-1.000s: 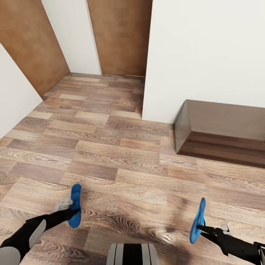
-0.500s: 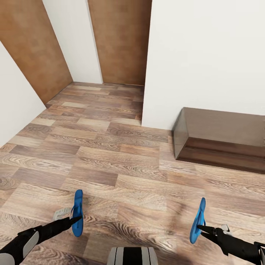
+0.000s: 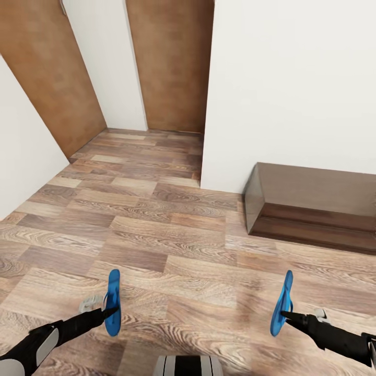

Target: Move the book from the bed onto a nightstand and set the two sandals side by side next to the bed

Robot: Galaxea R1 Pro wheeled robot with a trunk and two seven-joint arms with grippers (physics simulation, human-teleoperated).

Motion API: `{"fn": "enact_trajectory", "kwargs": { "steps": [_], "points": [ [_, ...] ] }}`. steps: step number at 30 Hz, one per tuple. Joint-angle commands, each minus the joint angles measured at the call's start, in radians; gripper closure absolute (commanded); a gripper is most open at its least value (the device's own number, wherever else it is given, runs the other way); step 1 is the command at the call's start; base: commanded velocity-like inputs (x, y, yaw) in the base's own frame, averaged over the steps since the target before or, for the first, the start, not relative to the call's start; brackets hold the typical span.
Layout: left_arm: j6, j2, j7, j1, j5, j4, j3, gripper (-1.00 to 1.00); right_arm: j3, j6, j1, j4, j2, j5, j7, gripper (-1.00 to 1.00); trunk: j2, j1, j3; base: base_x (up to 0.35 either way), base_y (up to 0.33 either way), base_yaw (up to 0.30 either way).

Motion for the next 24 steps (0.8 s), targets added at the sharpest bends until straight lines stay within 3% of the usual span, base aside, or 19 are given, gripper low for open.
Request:
{"fn": "enact_trajectory", "kwargs": {
  "steps": [1, 3, 7, 14, 19, 24],
  "points": [
    [0.010, 0.000, -0.002, 0.000, 0.008, 0.000, -0.002, 1.00, -0.003, -0.017, -0.001, 0.004, 0.001, 0.016, 0.009, 1.00, 0.000, -0.001, 0.003, 0.000, 0.000, 0.000],
    [0.010, -0.006, -0.002, 0.000, 0.007, 0.000, -0.002, 1.00, -0.003, -0.100, -0.001, 0.022, 0.001, 0.044, 0.008, 1.00, 0.000, -0.001, 0.011, 0.000, 0.000, 0.000],
    [0.010, -0.019, -0.005, 0.000, 0.006, 0.000, -0.003, 1.00, -0.006, -0.346, 0.000, 0.113, 0.001, 0.126, 0.007, 1.00, 0.001, -0.003, 0.026, 0.000, 0.000, 0.000],
    [0.009, -0.050, -0.006, 0.000, 0.004, 0.021, -0.004, 1.00, -0.009, -0.610, 0.001, 0.442, 0.000, 0.158, -0.014, 1.00, 0.003, -0.006, 0.054, 0.000, 0.000, 0.000],
    [-0.061, -0.075, -0.002, 0.000, -0.005, 0.073, -0.005, 1.00, -0.007, -0.676, 0.001, 0.512, 0.001, 0.160, -0.182, 1.00, 0.004, -0.009, 0.073, 0.000, 0.000, 0.000],
    [-0.089, -0.089, -0.001, 0.000, -0.007, 0.085, -0.007, 1.00, -0.007, -0.708, 0.001, 0.541, 0.001, 0.161, -0.232, 1.00, 0.005, -0.011, 0.092, 0.000, 0.000, 0.000]
  ]
}}
